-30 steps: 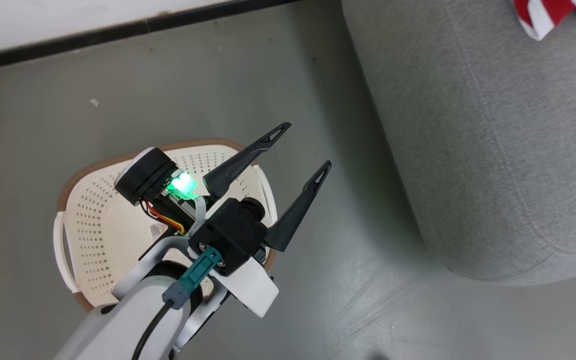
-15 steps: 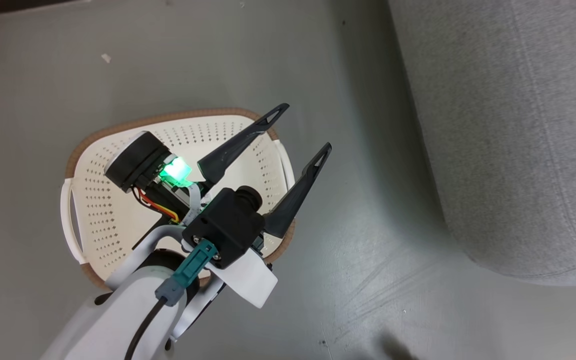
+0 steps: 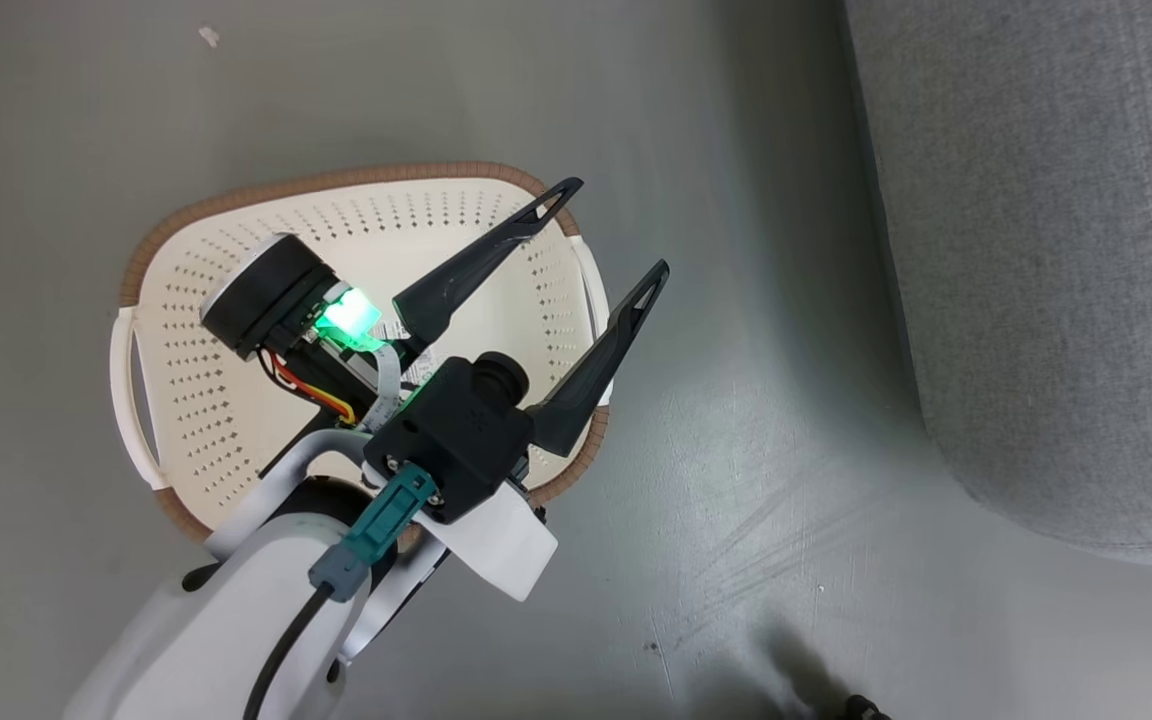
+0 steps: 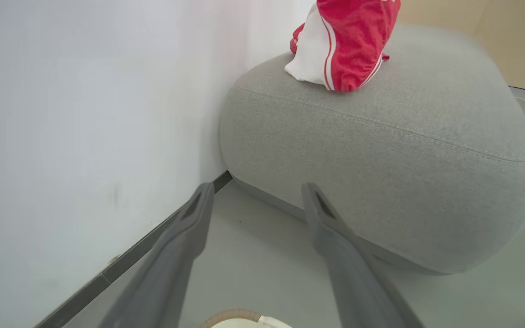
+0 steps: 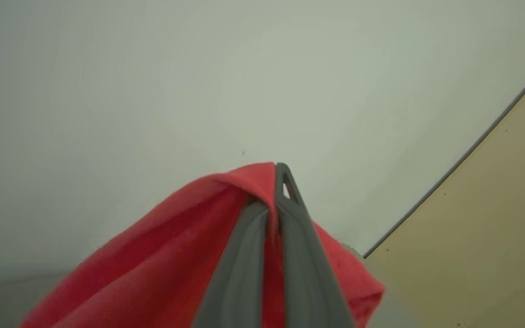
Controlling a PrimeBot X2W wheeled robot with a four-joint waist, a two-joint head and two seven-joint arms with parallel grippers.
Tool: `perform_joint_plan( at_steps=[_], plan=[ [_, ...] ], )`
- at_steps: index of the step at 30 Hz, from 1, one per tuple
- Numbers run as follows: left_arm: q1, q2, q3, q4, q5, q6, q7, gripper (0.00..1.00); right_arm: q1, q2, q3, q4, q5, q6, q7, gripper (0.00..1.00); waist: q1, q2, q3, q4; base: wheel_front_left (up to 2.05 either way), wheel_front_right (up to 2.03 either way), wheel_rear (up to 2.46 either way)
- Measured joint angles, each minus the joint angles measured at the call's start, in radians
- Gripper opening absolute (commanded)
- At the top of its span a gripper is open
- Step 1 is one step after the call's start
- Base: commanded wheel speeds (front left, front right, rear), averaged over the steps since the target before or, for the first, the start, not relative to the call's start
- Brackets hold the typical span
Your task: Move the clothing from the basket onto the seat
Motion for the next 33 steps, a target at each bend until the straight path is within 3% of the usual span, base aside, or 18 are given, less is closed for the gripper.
perform_joint_plan(
  at_steps=[11, 17, 24, 26, 28, 29, 30, 33],
  plan=[
    [-0.029, 0.017, 0.008, 0.000, 0.003, -0.001, 0.000, 1.00, 0.137, 0.111, -0.143, 0.128, -0.018, 0.000, 0.002, 0.00, 0.0000, 0.0000, 0.053, -0.003, 0.00, 0.00, 0.00],
    [-0.041, 0.021, 0.015, 0.006, 0.009, -0.001, 0.000, 1.00, 0.165, 0.207, -0.292, 0.229, 0.040, 0.000, 0.043, 0.00, 0.0000, 0.0000, 0.065, -0.013, 0.00, 0.00, 0.00],
    [-0.041, 0.024, 0.023, 0.029, 0.008, -0.001, -0.011, 1.00, 0.193, 0.278, -0.318, 0.266, 0.047, 0.000, 0.051, 0.00, 0.0000, 0.0000, 0.054, -0.028, 0.00, 0.00, 0.00],
    [-0.041, 0.024, 0.023, 0.034, 0.008, -0.001, -0.020, 1.00, 0.195, 0.280, -0.316, 0.265, 0.041, 0.000, 0.050, 0.37, 0.0000, 0.0000, 0.047, -0.032, 0.00, 0.00, 0.00],
    [-0.041, 0.024, 0.023, 0.040, 0.008, -0.001, -0.021, 1.00, 0.204, 0.284, -0.310, 0.260, 0.037, 0.000, 0.041, 0.52, -0.0001, 0.0000, 0.039, -0.035, 0.00, 0.00, 0.00],
    [-0.041, 0.024, 0.024, 0.044, 0.008, -0.001, -0.021, 1.00, 0.211, 0.286, -0.306, 0.259, 0.030, 0.000, 0.037, 0.87, 0.0000, 0.0000, 0.035, -0.037, 0.00, 0.00, 0.00],
    [-0.041, 0.024, 0.025, 0.047, 0.008, -0.001, -0.021, 1.00, 0.217, 0.290, -0.303, 0.259, 0.025, 0.000, 0.033, 1.00, 0.0000, 0.0000, 0.031, -0.039, 0.00, 0.00, 0.00],
    [-0.041, 0.024, 0.029, 0.053, 0.008, -0.001, -0.032, 1.00, 0.238, 0.300, -0.290, 0.250, 0.009, 0.000, 0.015, 1.00, -0.0001, 0.0000, 0.017, -0.044, 0.00, 0.00, 0.00]
  ],
)
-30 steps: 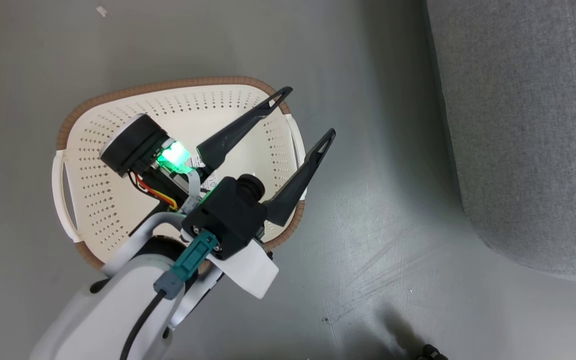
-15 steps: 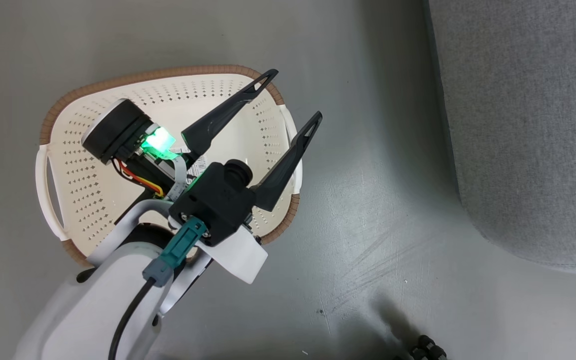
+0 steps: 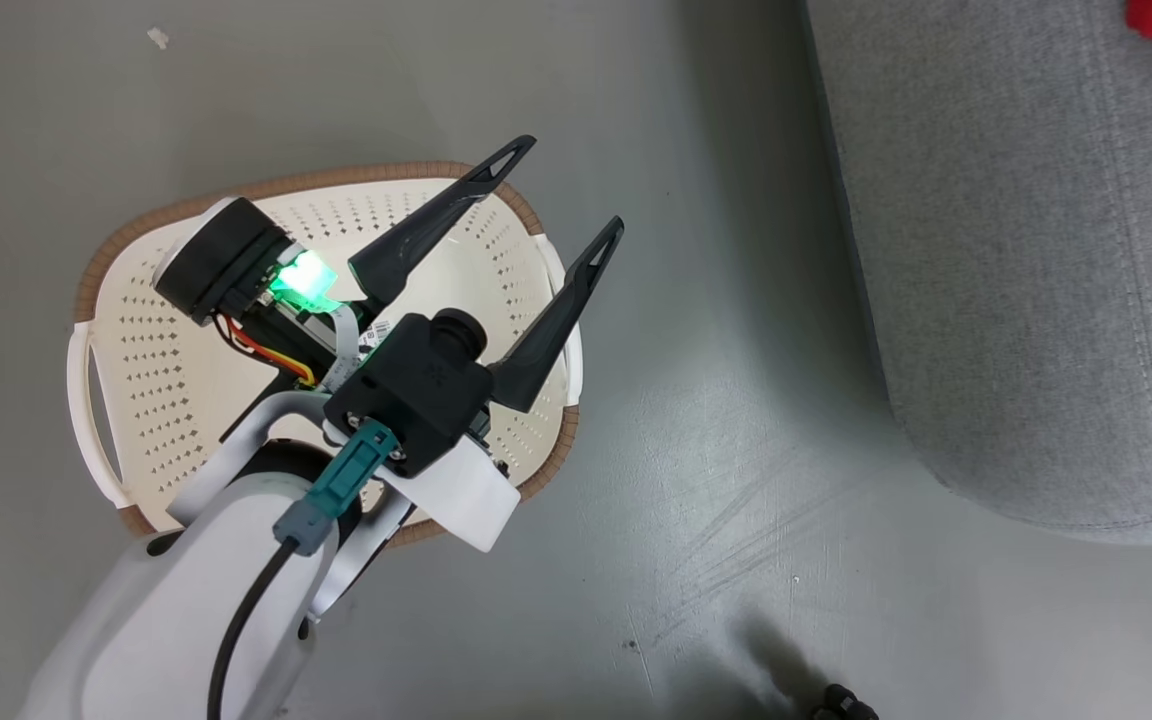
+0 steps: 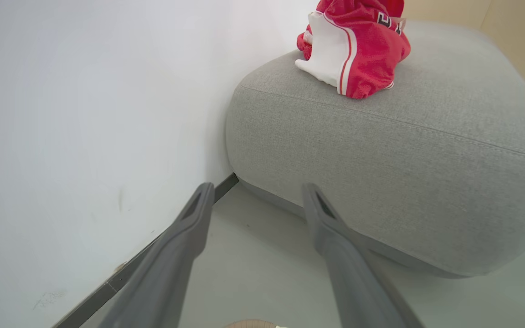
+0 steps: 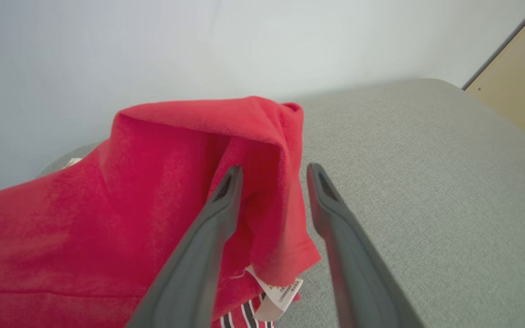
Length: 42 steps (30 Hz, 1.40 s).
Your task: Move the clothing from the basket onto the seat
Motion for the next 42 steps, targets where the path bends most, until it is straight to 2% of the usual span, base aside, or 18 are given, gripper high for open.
perform_joint_plan(
  at_steps=[4, 13, 19, 24, 34, 42],
  plan=[
    [0.000, 0.000, 0.009, 0.010, -0.002, 0.001, -0.014, 1.00, 0.036, 0.018, 0.005, -0.027, 0.002, 0.000, -0.044, 1.00, 0.0000, 0.0000, -0.021, -0.006, 0.00, 0.00, 0.00],
    [0.012, -0.002, 0.051, 0.043, -0.018, 0.025, -0.051, 1.00, 0.127, 0.140, 0.123, -0.095, 0.032, 0.000, -0.148, 1.00, 0.0000, 0.0000, -0.082, -0.010, 0.00, 0.00, 0.00],
    [0.054, -0.010, 0.090, 0.066, -0.041, 0.065, -0.083, 1.00, 0.177, 0.192, 0.227, -0.151, 0.030, 0.000, -0.195, 1.00, 0.0000, 0.0000, -0.130, -0.005, 0.00, 0.00, 0.00],
    [0.091, -0.029, 0.121, 0.079, -0.056, 0.096, -0.116, 1.00, 0.230, 0.259, 0.327, -0.190, 0.007, 0.000, -0.221, 1.00, 0.0000, 0.0000, -0.175, 0.007, 0.00, 0.00, 0.00],
    [0.211, -0.060, 0.204, 0.112, -0.118, 0.167, -0.188, 1.00, 0.347, 0.351, 0.479, -0.241, 0.002, 0.000, -0.255, 1.00, 0.0000, 0.0000, -0.265, 0.052, 0.00, 0.00, 0.00],
    [0.293, -0.061, 0.249, 0.153, -0.144, 0.205, -0.247, 1.00, 0.453, 0.357, 0.545, -0.305, 0.027, 0.000, -0.273, 1.00, 0.0001, 0.0000, -0.338, 0.098, 0.00, 0.00, 0.00]
  ],
)
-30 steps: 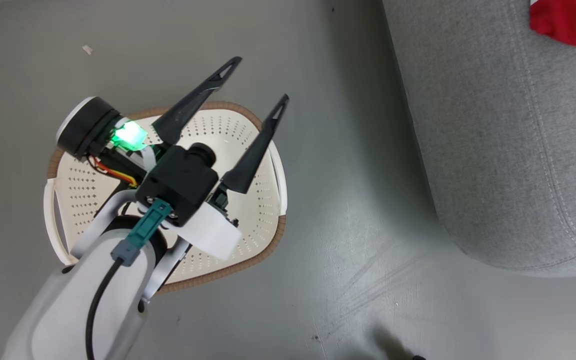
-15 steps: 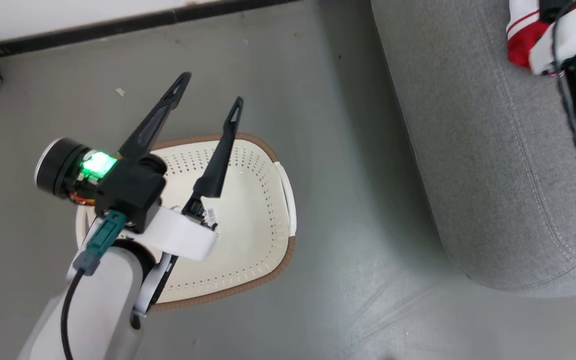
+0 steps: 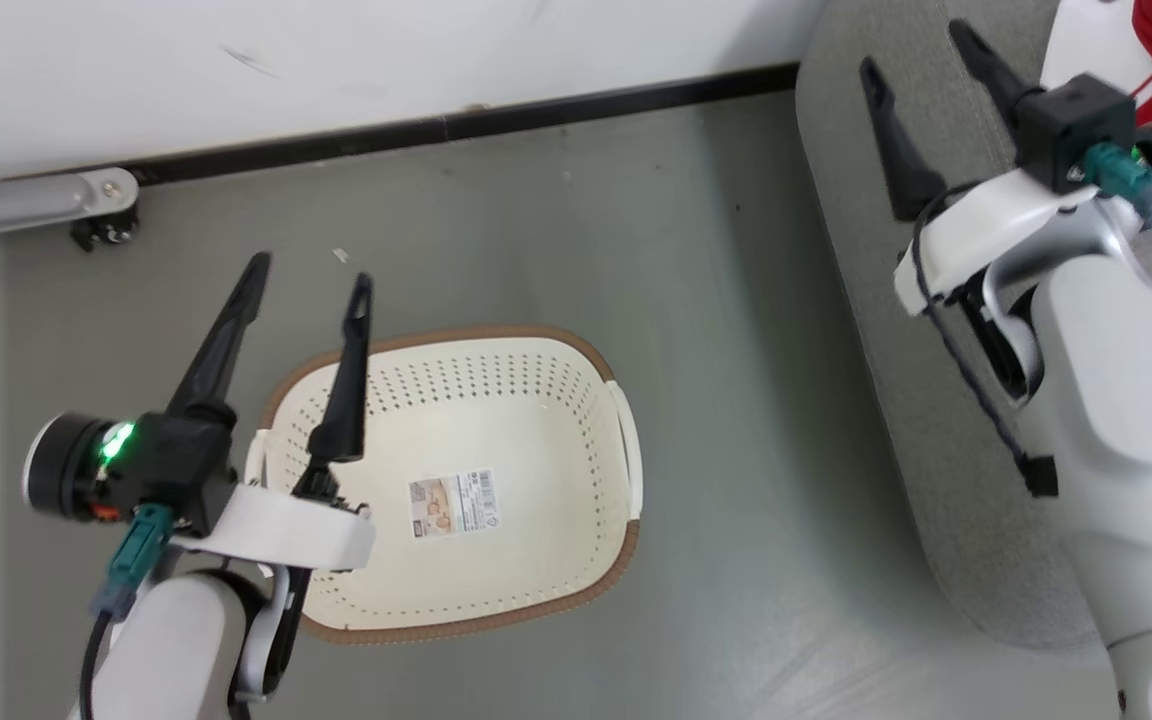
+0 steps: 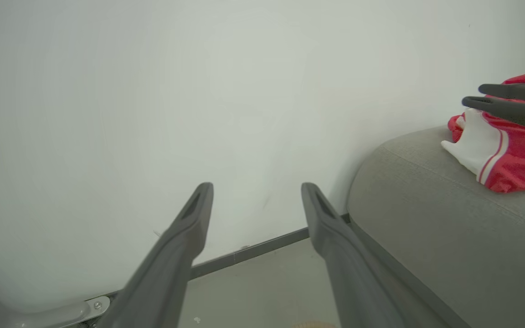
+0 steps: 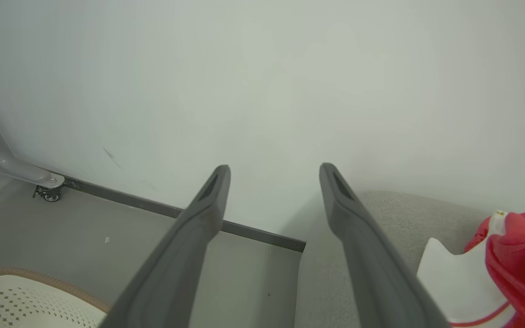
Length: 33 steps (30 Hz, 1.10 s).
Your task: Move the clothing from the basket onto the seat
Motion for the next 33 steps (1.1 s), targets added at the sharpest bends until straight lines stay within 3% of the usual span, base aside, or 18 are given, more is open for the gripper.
perform_joint_plan(
  at_steps=[6, 14, 33],
  plan=[
    [0.060, -0.019, 0.055, 0.016, -0.030, 0.034, -0.083, 1.00, 0.092, 0.003, 0.050, -0.065, 0.012, 0.000, -0.002, 1.00, 0.0000, 0.0000, -0.055, 0.035, 0.00, 0.00, 0.00],
    [0.138, -0.026, 0.074, 0.040, -0.049, 0.037, -0.119, 1.00, 0.202, 0.010, 0.065, -0.178, 0.063, 0.000, -0.003, 1.00, 0.0000, 0.0000, -0.129, 0.080, 0.00, 0.00, 0.00],
    [0.292, 0.000, 0.111, 0.120, -0.076, 0.004, -0.128, 1.00, 0.518, 0.001, -0.098, -0.340, 0.087, 0.000, -0.006, 1.00, 0.0000, 0.0000, -0.305, 0.160, 0.00, 0.00, 0.00]
  ],
)
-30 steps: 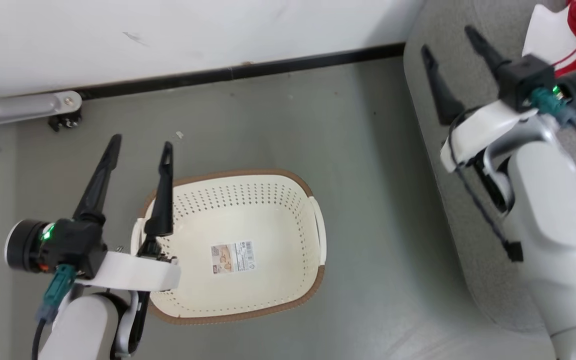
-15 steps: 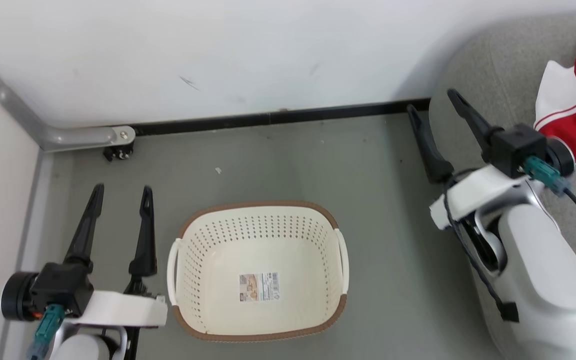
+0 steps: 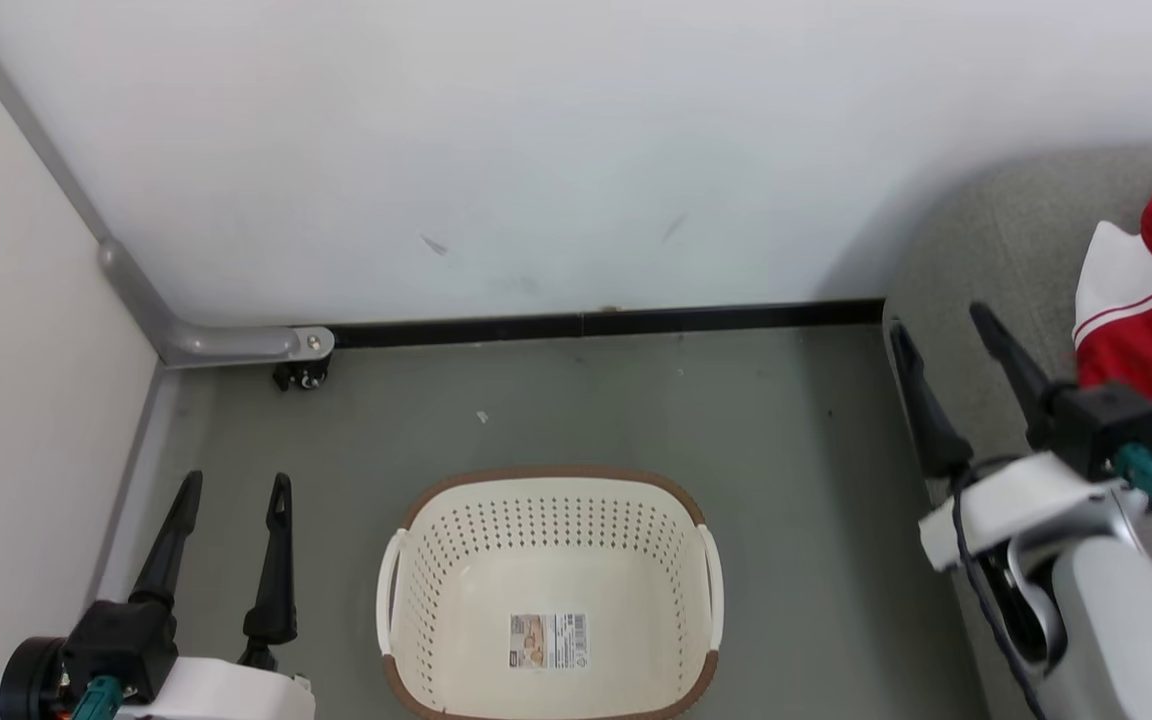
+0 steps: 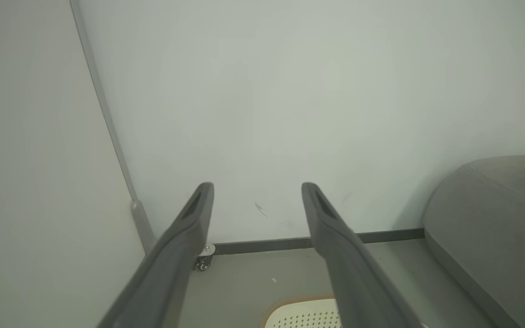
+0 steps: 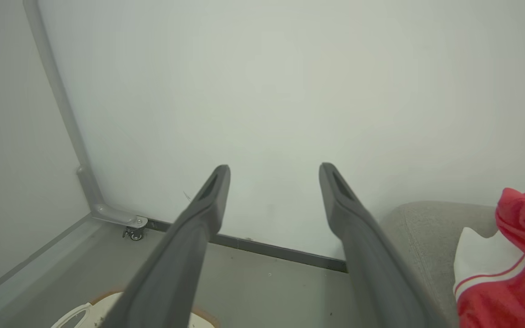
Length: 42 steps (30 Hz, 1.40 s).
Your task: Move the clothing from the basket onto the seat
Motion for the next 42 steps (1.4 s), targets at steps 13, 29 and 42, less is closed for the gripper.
perform_joint_plan(
  at_steps=[13, 29, 42],
  plan=[
    [0.079, 0.027, 0.003, 0.053, -0.004, -0.028, -0.001, 1.00, 0.173, 0.022, -0.042, -0.066, -0.009, 0.000, 0.000, 1.00, 0.0000, 0.0000, -0.098, 0.015, 0.00, 0.00, 0.00],
    [0.135, 0.043, 0.000, 0.069, 0.021, -0.033, -0.001, 1.00, 0.292, 0.033, -0.043, -0.096, -0.011, 0.000, 0.000, 1.00, 0.0000, 0.0000, -0.167, 0.010, 0.00, 0.00, 0.00],
    [0.138, 0.032, -0.004, 0.059, 0.022, -0.033, -0.001, 1.00, 0.316, 0.039, -0.041, -0.123, -0.011, 0.000, 0.000, 1.00, -0.0001, 0.0000, -0.175, 0.015, 0.00, 0.00, 0.00]
  ],
)
